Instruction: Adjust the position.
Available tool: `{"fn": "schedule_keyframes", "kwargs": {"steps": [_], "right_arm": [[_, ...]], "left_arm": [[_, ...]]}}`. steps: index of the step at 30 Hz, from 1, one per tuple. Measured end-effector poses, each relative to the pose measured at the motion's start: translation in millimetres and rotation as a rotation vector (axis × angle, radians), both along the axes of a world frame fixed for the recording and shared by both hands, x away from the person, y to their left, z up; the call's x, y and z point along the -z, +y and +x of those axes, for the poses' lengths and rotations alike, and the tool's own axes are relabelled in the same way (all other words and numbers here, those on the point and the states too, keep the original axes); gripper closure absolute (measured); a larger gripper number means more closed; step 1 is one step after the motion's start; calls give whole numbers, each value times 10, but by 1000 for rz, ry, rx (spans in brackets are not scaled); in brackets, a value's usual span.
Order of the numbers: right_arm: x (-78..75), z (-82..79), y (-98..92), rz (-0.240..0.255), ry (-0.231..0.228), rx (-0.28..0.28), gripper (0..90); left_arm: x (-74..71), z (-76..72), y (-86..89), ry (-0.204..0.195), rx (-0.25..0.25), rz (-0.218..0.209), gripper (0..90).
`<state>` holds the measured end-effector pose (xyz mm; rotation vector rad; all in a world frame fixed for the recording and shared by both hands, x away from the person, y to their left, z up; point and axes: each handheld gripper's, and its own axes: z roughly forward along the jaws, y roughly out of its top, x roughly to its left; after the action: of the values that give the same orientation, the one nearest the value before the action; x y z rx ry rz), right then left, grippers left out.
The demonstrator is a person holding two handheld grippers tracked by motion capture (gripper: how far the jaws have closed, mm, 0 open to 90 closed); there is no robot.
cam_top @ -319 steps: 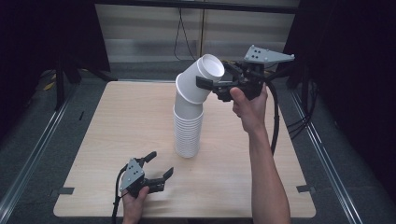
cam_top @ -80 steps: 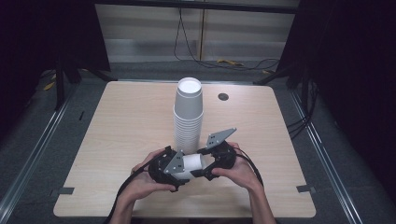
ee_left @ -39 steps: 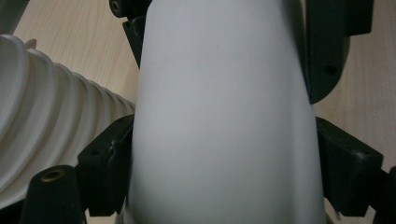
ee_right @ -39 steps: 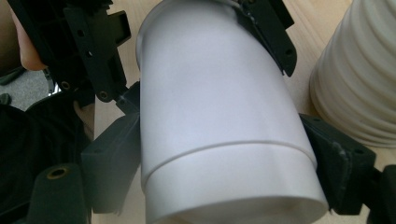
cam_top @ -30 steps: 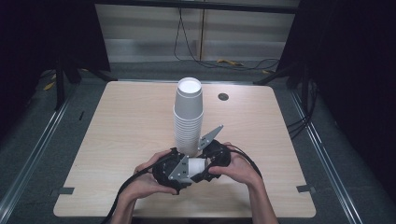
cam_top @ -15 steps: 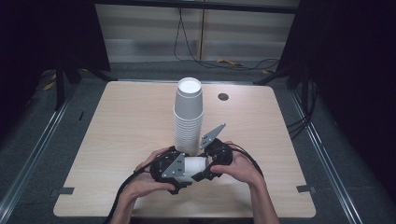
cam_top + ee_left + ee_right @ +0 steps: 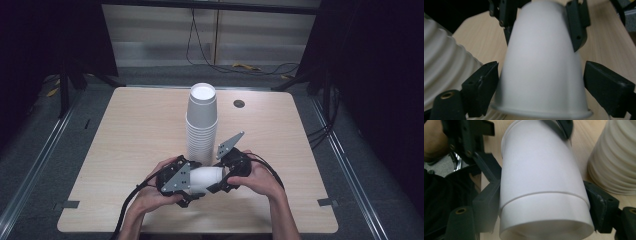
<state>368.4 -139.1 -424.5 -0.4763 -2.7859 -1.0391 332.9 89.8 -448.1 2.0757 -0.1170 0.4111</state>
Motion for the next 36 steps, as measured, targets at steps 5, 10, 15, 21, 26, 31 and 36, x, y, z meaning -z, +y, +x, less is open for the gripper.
{"fn": "schedule_keyframes", "kwargs": {"steps": [5,10,15,21,26,31,36], "right_arm": [[11,-5,-57,18,0,25,232],[59,1,-127,32,12,63,231],[71,11,-168,51,-12,93,230],[127,-32,-230,91,-49,127,228],[173,-92,-314,158,-68,154,228],[221,-132,-346,186,-86,166,229],[245,-164,-415,232,-116,201,229]], "left_arm": [[-13,20,59,31,-30,-32,156],[-10,27,155,123,-129,-148,157],[20,34,224,160,-152,-200,157],[79,44,339,237,-184,-264,155],[117,31,386,278,-209,-303,157],[171,35,392,325,-209,-312,211],[222,14,410,326,-234,-341,182]]}}
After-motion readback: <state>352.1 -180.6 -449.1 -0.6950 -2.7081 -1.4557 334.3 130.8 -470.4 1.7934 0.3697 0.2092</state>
